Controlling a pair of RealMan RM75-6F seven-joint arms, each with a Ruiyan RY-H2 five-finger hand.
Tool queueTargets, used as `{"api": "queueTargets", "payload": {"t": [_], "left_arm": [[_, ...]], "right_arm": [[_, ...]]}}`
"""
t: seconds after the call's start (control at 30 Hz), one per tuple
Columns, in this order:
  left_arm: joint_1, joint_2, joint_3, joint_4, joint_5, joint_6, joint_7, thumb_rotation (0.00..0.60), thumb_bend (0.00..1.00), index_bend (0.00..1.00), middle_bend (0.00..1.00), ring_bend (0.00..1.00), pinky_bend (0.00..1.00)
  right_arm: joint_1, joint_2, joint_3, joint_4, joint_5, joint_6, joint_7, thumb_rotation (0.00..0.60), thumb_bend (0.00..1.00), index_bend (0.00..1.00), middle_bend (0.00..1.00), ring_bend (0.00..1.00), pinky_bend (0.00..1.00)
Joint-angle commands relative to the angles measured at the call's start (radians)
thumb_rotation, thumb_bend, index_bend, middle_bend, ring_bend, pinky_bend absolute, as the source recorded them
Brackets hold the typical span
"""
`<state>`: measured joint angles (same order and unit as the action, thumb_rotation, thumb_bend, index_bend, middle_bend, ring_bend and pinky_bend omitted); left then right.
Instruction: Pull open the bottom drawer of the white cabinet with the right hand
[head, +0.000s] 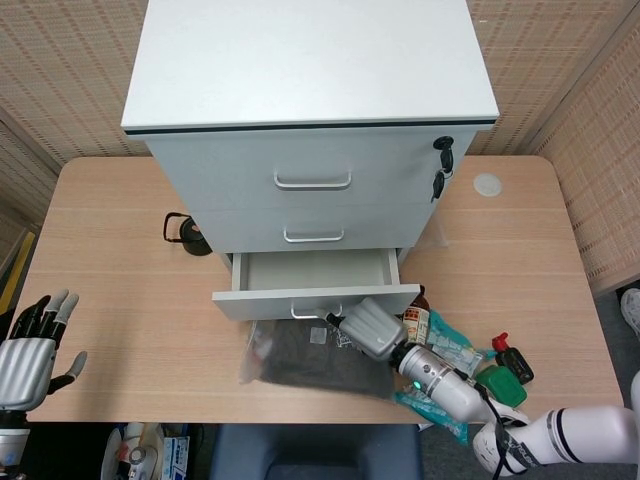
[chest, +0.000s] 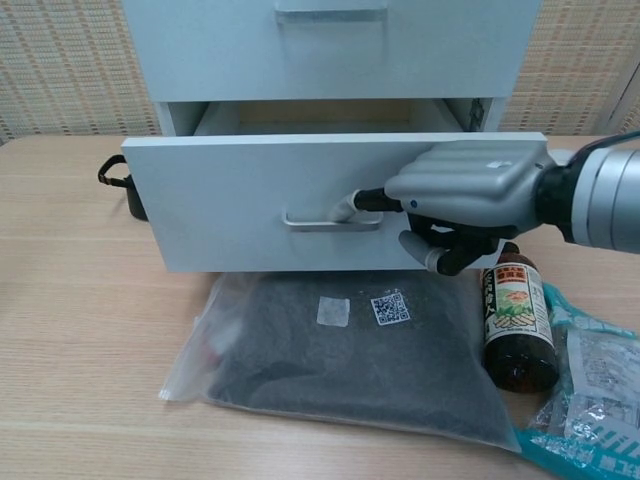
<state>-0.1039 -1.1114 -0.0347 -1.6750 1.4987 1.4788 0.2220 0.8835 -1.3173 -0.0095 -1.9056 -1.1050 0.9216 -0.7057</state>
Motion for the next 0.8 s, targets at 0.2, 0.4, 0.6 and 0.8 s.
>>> {"api": "queueTargets", "payload": {"t": [0.2, 0.4, 0.6, 0.8], "left_arm": [[-0.001, -0.001, 0.0, 0.0, 0.0, -0.001, -0.001, 0.6, 0.32, 0.0, 0.0, 0.0, 0.11], [-0.001, 0.0, 0.0, -0.001, 0.001, 0.0, 0.0, 0.6, 0.32, 0.0, 0.0, 0.0, 0.11], [-0.001, 0.0, 0.0, -0.002, 0.001, -0.001, 0.0, 0.6, 0.32, 0.0, 0.0, 0.0, 0.11], [-0.002, 0.0, 0.002, -0.003, 0.002, -0.002, 0.003, 0.6, 0.32, 0.0, 0.0, 0.0, 0.11]], "right_arm": [[-0.012, 0.019, -0.027, -0.041, -0.031, 0.007, -0.021, 0.6, 0.69, 0.1, 0.93, 0.95, 0.94], [-0.025, 0.029, -0.047, -0.071, -0.079, 0.017, -0.031, 0.6, 0.69, 0.1, 0.93, 0.95, 0.94], [-0.04, 0.039, -0.064, -0.1, -0.118, 0.025, -0.041, 0.6, 0.69, 0.1, 0.93, 0.95, 0.94], [-0.054, 0.049, -0.08, -0.128, -0.155, 0.027, -0.05, 0.6, 0.69, 0.1, 0.93, 0.95, 0.94]]}}
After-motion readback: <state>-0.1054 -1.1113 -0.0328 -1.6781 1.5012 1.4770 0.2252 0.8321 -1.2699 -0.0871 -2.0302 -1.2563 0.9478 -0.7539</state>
